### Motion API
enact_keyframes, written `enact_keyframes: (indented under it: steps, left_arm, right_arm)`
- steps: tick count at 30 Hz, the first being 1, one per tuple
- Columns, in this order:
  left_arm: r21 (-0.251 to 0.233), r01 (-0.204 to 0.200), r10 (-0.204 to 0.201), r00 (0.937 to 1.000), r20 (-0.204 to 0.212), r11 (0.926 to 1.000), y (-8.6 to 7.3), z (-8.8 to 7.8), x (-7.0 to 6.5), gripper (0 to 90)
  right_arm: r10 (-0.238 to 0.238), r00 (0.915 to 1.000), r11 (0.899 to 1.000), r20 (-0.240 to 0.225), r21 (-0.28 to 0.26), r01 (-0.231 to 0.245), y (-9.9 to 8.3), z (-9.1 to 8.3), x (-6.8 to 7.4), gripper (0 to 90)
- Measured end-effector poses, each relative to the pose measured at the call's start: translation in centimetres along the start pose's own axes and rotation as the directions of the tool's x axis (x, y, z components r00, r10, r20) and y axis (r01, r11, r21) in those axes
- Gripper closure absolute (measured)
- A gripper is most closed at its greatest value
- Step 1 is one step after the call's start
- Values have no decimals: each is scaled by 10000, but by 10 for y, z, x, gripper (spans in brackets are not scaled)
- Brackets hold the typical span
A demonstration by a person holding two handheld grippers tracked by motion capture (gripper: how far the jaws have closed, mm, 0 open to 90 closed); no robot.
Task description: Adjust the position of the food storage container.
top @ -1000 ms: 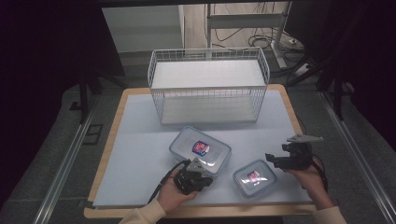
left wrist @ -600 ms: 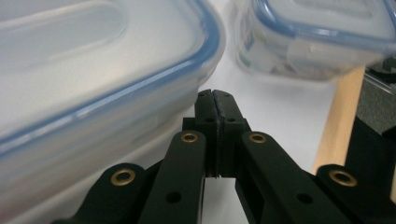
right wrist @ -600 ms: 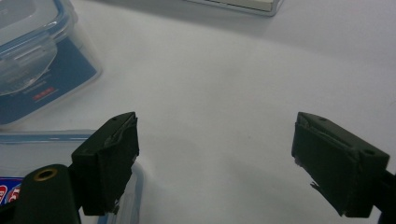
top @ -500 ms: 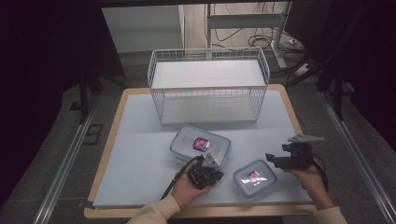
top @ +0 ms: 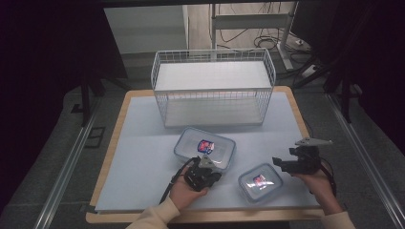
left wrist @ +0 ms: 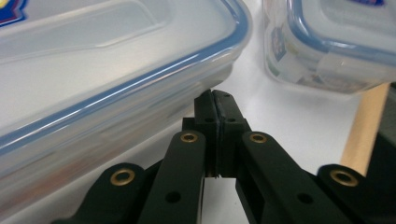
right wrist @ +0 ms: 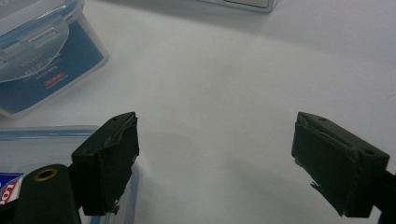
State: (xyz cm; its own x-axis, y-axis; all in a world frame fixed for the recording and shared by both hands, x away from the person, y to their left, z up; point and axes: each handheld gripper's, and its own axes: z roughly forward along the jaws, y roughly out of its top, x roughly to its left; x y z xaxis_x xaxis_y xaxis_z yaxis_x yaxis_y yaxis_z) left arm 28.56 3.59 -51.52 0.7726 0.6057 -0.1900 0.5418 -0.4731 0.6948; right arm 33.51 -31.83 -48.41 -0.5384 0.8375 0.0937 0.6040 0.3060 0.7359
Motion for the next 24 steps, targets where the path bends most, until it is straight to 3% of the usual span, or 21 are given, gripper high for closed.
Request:
enact_keyframes:
  steps: [3,5,10,18,24]
  left_arm:
    - [70,-136,137,9997,-194,9999,4,3,3,900]
    - [-24,35,-35,9999,-133,10000,6,7,5,900]
    - [-54,-24,23,9998,-220,10000,13,15,6,900]
    - [-258,297,-313,9976,-620,9992,26,32,10,898]
    - [-238,466,-480,9967,-649,9986,30,40,14,894]
  right_arm:
    - [-4,10000,10000,-5,14,4,0,1,0,148]
    - [5,10000,10000,-11,61,-5,0,2,1,148]
    - [10,10000,10000,-8,93,-10,-1,3,0,148]
    - [-54,10000,9999,-18,100,54,-1,3,1,148]
    - [-62,10000,9999,-28,140,62,-2,3,-1,148]
